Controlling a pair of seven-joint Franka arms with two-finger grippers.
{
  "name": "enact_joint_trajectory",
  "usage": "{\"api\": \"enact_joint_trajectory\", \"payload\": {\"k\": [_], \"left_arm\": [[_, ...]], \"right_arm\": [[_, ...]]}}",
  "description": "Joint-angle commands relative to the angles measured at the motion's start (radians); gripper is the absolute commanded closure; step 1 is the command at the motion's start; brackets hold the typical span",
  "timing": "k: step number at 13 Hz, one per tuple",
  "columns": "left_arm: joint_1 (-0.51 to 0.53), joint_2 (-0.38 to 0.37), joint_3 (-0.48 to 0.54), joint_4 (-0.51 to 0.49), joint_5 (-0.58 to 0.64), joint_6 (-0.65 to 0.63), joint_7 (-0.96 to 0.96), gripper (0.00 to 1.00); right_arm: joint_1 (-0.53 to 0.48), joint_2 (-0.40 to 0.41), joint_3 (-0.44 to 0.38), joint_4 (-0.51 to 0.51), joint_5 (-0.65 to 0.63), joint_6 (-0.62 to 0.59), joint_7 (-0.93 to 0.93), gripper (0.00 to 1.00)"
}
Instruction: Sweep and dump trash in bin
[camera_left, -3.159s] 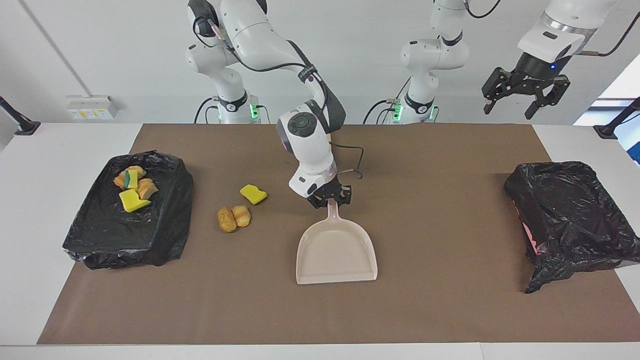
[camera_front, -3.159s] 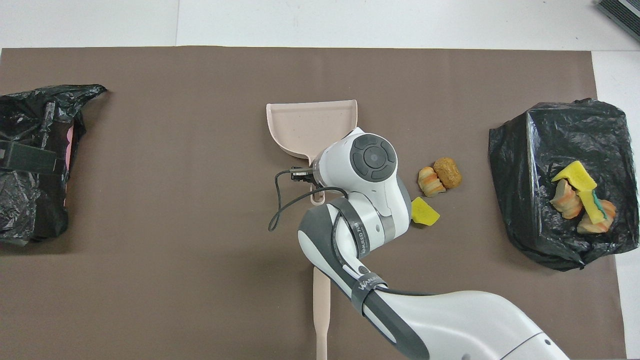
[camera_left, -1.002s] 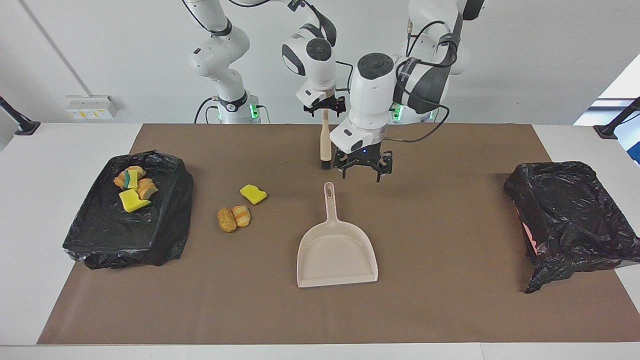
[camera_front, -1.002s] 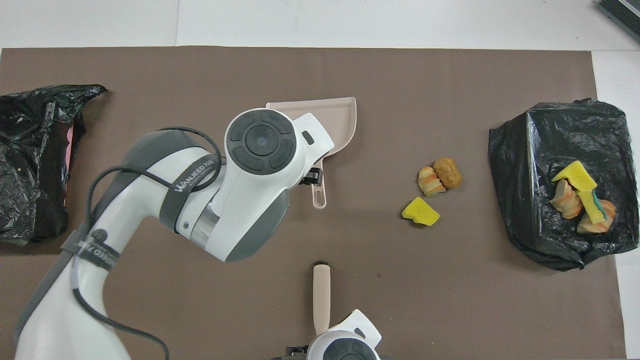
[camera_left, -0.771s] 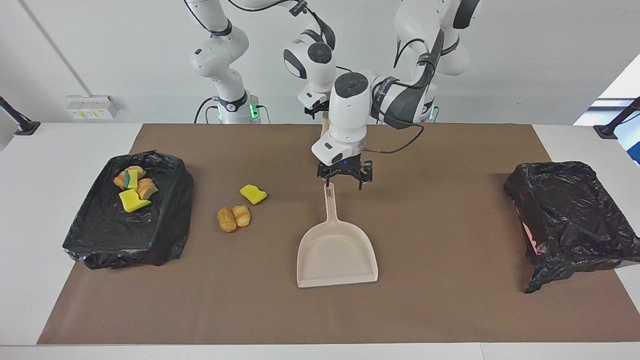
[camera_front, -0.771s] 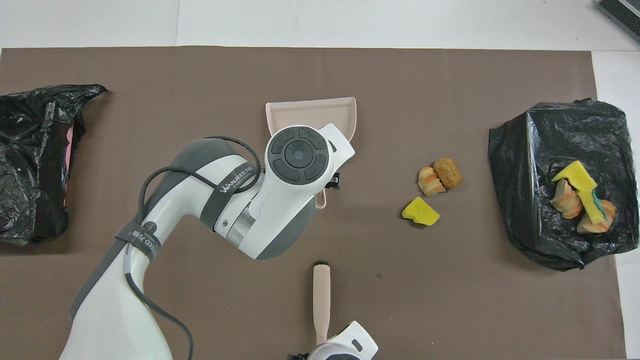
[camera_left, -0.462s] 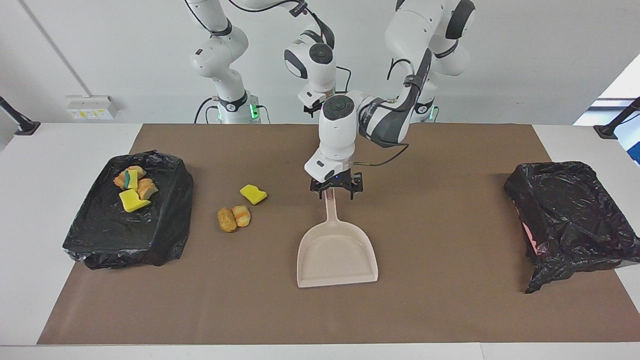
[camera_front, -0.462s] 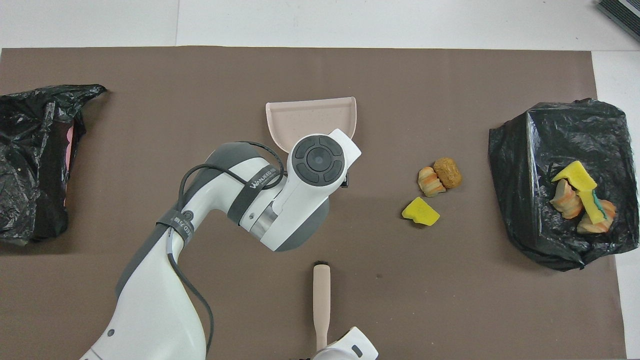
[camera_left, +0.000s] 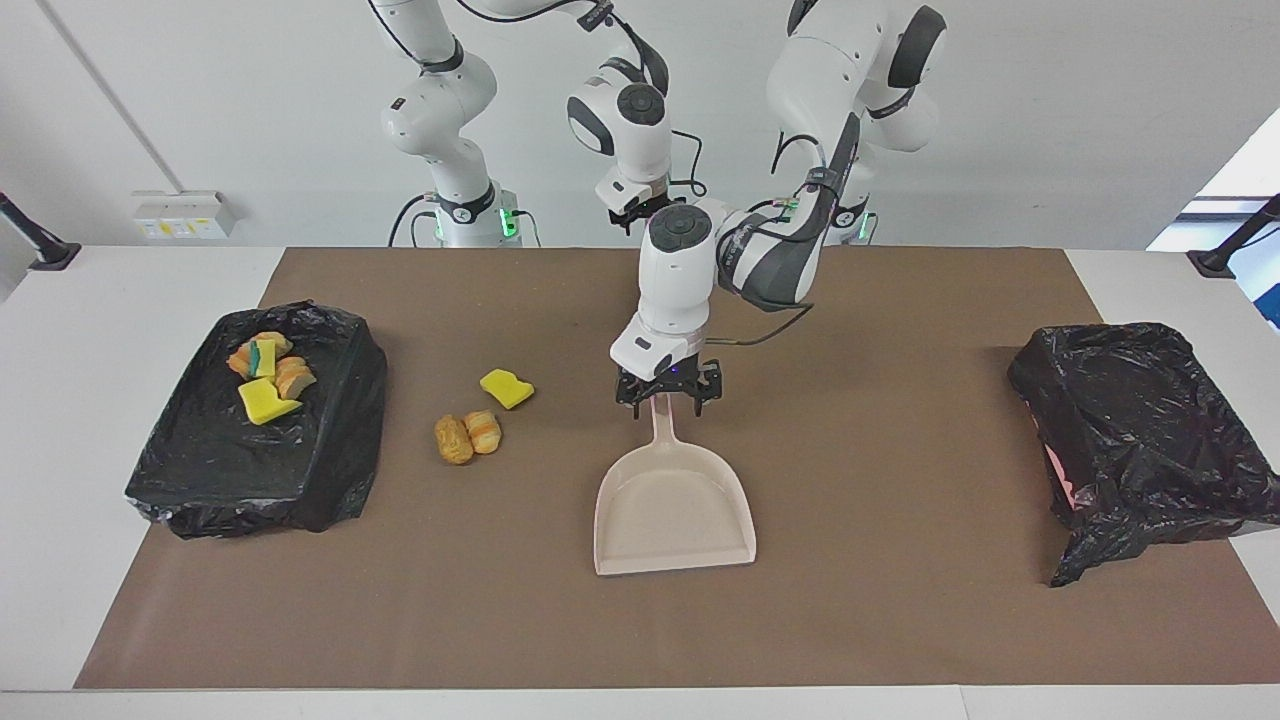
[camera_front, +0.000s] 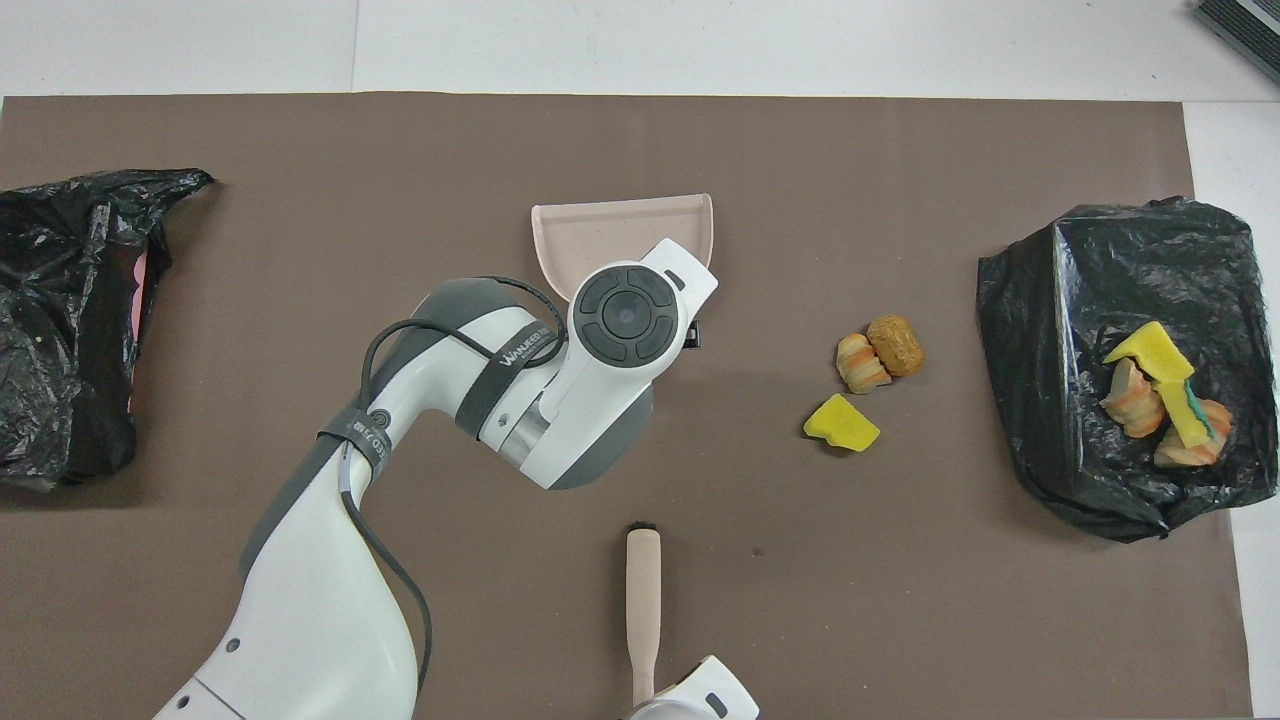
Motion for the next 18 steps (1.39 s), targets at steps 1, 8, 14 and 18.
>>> {"api": "enact_joint_trajectory", "payload": {"k": [1, 8, 14, 18], "left_arm": [[-0.005, 0.012, 0.005, -0.003, 0.024, 0.022, -0.021, 0.02], [-0.007, 0.019, 0.004, -0.04, 0.022, 0.051, -0.018, 0.15], [-0.002, 0.019, 0.008, -0.012, 0.06, 0.057, -0.009, 0.93], [0.049, -0.014, 0.007, -0.017, 0.094, 0.04, 0.165, 1.0]], "right_arm": [[-0.007, -0.034, -0.002, -0.014, 0.023, -0.017, -0.001, 0.8], [-0.025, -0.014, -0.004, 0.038, 0.022, -0.034, 0.002, 1.0], [-0.214, -0.149, -0.013, 0.118, -0.042, -0.409, -0.122, 1.0], [-0.365, -0.19, -0.015, 0.139, -0.134, -0.539, -0.223, 1.0]]}}
